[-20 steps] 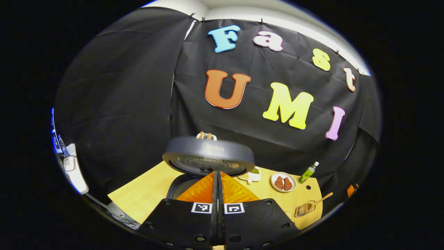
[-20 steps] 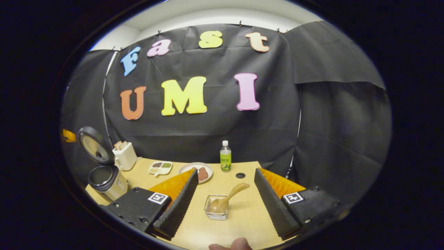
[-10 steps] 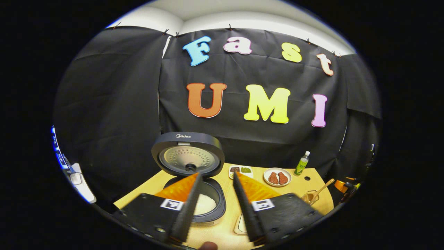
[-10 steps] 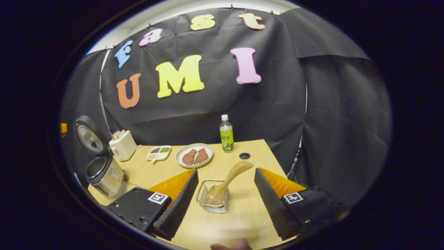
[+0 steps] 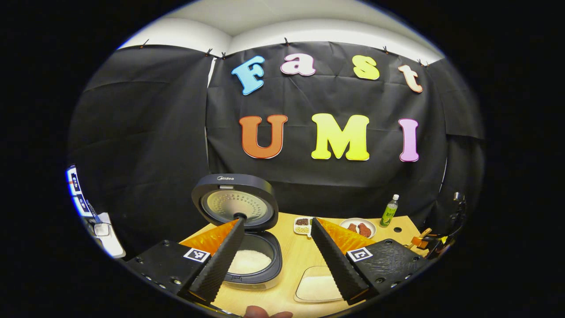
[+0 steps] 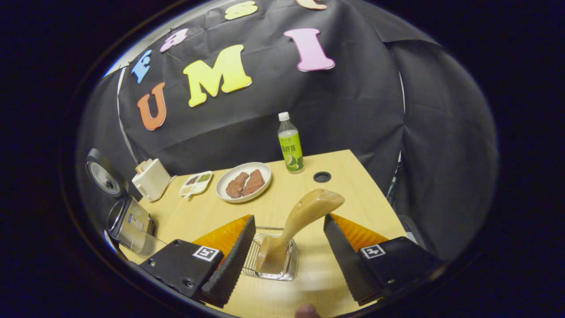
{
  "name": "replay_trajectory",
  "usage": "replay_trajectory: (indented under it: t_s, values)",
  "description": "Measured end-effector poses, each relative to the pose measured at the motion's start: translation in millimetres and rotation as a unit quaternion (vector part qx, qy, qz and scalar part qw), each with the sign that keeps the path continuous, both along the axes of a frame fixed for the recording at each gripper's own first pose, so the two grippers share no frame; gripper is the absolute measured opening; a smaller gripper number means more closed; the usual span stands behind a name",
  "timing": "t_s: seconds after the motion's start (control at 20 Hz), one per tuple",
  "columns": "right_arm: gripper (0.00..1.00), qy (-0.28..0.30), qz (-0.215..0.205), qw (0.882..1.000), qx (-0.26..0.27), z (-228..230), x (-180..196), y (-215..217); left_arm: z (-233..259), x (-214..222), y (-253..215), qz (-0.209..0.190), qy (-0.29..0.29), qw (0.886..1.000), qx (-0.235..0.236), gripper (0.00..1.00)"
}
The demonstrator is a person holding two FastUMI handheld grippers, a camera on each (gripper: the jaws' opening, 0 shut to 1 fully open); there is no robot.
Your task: Close the left gripper, press the button to open the rice cooker; take a wooden spoon from the chopstick holder with the right hand, scoop a spoonful of rice and pour it into the rice cooker, then put the wooden spoon back into the chopstick holder.
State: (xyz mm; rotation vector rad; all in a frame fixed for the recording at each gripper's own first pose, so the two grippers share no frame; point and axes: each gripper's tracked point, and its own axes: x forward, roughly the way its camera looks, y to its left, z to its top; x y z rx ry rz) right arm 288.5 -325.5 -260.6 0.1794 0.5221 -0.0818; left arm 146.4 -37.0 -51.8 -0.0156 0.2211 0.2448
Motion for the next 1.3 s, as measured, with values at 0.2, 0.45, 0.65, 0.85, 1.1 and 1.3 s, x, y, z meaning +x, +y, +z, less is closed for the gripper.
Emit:
replay_trajectory:
  t_s: [0.2, 0.45, 0.65, 0.85, 1.1, 1.3]
  values:
    - [0.84, 0.016, 0.006, 1.0, 0.02, -18, 13, -1, -5, -9, 7, 0.016, 0.018, 1.0, 0.01, 0.97]
    - [0.19, 0.017, 0.012, 0.999, 0.044, -13, 14, 13, -7, -18, 19, 0.027, 0.014, 1.0, -0.002, 0.97]
    - [0.12, 0.02, 0.005, 1.0, 0.017, 4, 9, 27, -9, -28, 37, 0.022, 0.002, 0.999, -0.025, 0.98]
    - [0.1, -0.008, -0.017, 0.998, -0.052, 52, -4, 35, -15, -39, 66, 0.003, -0.021, 0.998, -0.05, 0.98]
    - [0.1, -0.04, -0.056, 0.993, -0.092, 118, -38, 73, -29, -56, 100, -0.056, -0.032, 0.998, -0.029, 0.84]
    - [0.1, -0.049, -0.075, 0.991, -0.103, 153, -77, 124, -47, -65, 112, -0.114, -0.027, 0.993, -0.007, 0.94]
